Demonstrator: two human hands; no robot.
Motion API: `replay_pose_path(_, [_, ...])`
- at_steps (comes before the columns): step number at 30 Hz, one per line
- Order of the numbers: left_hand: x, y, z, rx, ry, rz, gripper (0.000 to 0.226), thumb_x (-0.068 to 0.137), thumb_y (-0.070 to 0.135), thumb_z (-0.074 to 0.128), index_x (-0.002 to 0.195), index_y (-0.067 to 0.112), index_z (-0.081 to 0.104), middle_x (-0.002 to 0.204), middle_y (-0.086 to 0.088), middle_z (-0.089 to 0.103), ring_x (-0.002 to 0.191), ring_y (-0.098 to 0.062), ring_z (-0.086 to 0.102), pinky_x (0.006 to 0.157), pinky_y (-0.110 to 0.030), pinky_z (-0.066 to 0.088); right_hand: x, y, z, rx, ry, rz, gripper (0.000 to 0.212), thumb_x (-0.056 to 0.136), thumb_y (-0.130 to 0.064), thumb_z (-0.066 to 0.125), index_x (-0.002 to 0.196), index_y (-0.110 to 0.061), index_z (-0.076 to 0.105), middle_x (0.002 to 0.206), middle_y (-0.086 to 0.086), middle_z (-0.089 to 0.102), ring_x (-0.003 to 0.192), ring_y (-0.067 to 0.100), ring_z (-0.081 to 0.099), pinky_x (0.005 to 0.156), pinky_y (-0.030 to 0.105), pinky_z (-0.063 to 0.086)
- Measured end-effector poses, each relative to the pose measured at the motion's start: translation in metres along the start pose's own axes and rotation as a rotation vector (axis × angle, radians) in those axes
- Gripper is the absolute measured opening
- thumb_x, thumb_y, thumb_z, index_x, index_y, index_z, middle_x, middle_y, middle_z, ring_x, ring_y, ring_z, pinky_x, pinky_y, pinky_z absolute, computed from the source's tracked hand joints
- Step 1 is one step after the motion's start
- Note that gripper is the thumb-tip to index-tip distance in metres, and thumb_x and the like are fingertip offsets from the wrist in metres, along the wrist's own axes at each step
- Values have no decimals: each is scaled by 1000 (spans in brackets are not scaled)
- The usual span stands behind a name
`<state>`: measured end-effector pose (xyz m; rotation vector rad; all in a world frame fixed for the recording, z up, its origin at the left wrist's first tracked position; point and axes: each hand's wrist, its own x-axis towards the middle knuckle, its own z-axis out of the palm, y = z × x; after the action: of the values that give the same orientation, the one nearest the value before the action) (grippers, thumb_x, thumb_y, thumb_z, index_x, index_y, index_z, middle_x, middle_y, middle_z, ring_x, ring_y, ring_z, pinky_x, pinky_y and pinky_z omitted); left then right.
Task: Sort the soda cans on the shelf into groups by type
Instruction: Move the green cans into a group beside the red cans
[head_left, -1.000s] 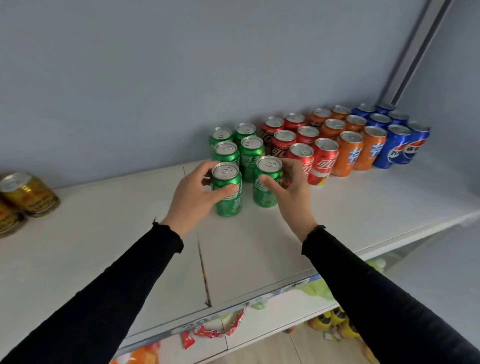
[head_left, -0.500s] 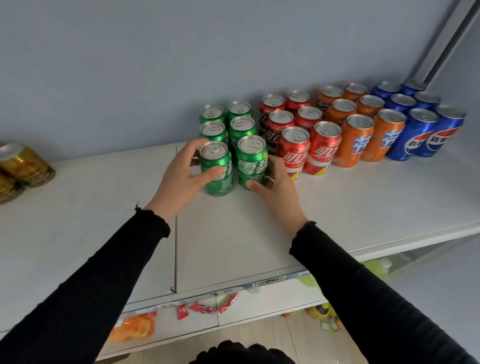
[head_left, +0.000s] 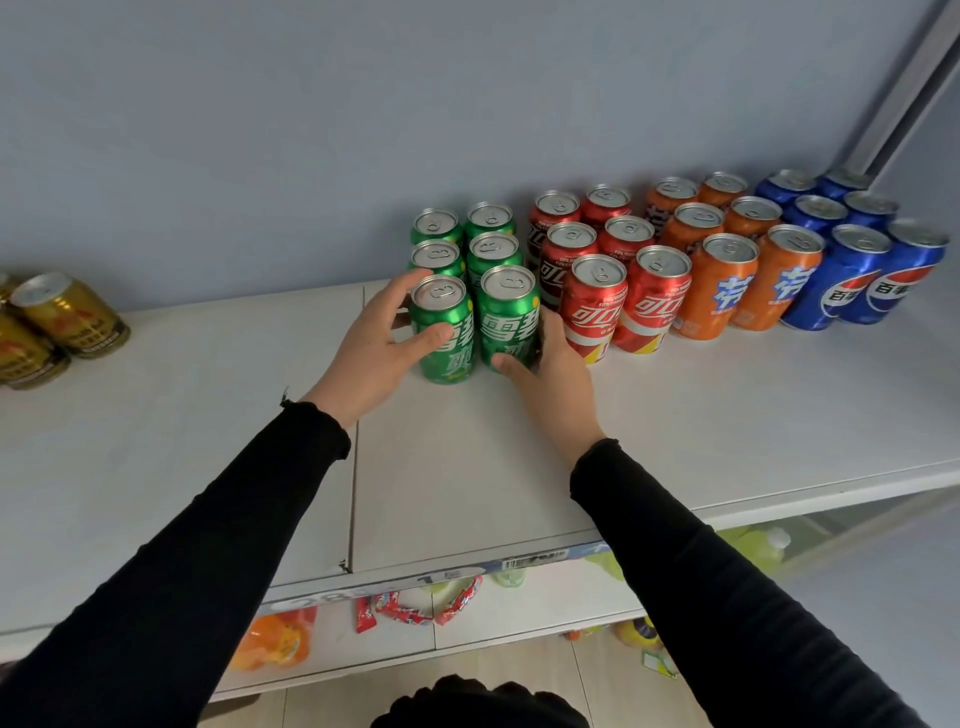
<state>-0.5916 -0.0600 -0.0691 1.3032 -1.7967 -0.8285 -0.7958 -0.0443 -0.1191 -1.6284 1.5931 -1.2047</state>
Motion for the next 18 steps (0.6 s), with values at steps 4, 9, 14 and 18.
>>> replay_pose_path(4, [-11, 1, 2, -69, 7, -65, 71, 91, 36, 71, 151, 38, 34, 143, 9, 50, 128, -9, 50, 101, -25, 44, -17, -5, -8, -87, 11, -15, 78, 88, -26, 74, 152, -20, 31, 146, -4, 52, 129, 16, 52, 95, 23, 39])
replay_pose_path(9, [-40, -12, -2, -10, 57, -123, 71, 92, 33, 71, 152, 31, 33, 145, 7, 47, 134, -6, 46, 112, -30, 39, -59, -13, -11, -242, 113, -216, 63, 93, -25, 67, 149, -18, 38, 144, 1, 53, 129, 19, 52, 98, 23, 40])
replay_pose_path(14, [-75, -26, -28, 279, 57, -50, 54, 96, 37, 64, 146, 31, 45, 142, 15, 46, 132, 0, 41, 112, -25, 34, -64, -34, 18, -333, -46, -368, 46, 93, -25, 65, 136, -15, 53, 137, 3, 58, 125, 22, 51, 99, 28, 42])
replay_pose_path(18, [-97, -40, -62, 416, 74, -50, 51, 96, 37, 63, 144, 29, 47, 141, 13, 47, 131, -5, 41, 106, -20, 31, -58, -54, 55, -407, -191, -437, 45, 93, -29, 65, 135, -17, 55, 139, 3, 57, 125, 22, 50, 98, 29, 42])
